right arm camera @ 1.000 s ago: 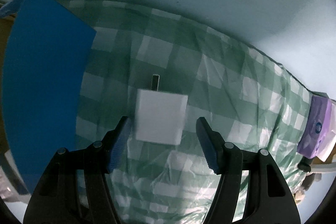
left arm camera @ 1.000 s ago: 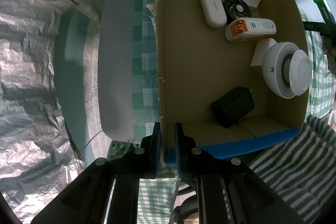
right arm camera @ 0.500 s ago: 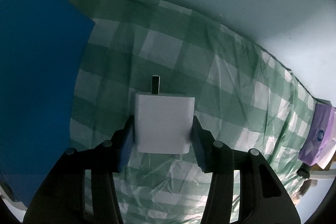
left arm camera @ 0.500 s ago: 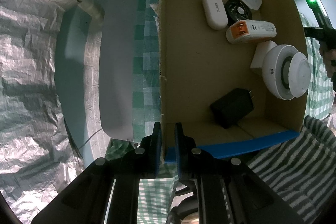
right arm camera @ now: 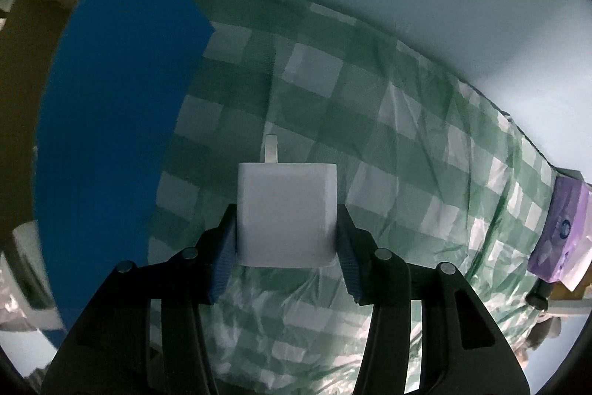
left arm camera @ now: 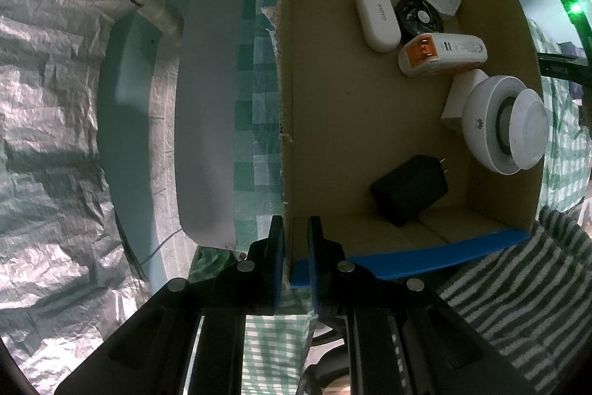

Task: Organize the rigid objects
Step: 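Lift the white plug charger and carry it over the box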

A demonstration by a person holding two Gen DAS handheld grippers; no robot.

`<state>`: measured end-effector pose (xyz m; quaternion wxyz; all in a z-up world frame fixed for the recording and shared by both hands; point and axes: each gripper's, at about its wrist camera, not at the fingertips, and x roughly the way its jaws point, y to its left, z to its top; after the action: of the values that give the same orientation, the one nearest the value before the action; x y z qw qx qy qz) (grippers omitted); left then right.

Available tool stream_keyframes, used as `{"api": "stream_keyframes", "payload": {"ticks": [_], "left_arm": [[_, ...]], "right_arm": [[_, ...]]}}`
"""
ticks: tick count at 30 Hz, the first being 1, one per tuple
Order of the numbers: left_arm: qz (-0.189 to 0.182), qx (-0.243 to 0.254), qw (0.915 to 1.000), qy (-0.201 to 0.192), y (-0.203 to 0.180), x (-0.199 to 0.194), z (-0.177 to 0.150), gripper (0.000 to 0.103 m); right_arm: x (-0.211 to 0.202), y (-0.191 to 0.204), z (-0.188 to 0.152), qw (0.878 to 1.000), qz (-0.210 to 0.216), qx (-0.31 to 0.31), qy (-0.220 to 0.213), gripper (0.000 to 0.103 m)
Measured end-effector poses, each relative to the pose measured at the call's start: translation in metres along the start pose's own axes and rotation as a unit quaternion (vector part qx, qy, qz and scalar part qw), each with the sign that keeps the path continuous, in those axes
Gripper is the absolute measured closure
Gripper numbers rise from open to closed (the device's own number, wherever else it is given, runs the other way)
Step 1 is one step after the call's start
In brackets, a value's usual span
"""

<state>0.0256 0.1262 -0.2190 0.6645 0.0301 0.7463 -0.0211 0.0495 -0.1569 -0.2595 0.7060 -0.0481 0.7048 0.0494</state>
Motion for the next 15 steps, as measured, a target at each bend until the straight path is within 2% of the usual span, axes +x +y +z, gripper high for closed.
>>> {"api": "stream_keyframes", "payload": {"ticks": [9,10,15], "left_arm": [[0.003,0.004,1.0000,-0.001,-0.001,0.000,0.001,0.092],[0.003,0.004,1.0000,-0.001,-0.001,0.000,0.001,0.092],[0.004,0.006,1.0000,-0.001,-0.003,0.000,0.002,0.092]], "right_arm": [[-0.041,0.010,-0.022,0.999,0.020,-0.011,-0.023,0.054],[-0.047,0.000,-0.024,0.999,0.024,-0.013,-0.028,0.054],[-0.081,0.019,-0.025,0.997,0.042,-0.033,-0.050,0.054]]}}
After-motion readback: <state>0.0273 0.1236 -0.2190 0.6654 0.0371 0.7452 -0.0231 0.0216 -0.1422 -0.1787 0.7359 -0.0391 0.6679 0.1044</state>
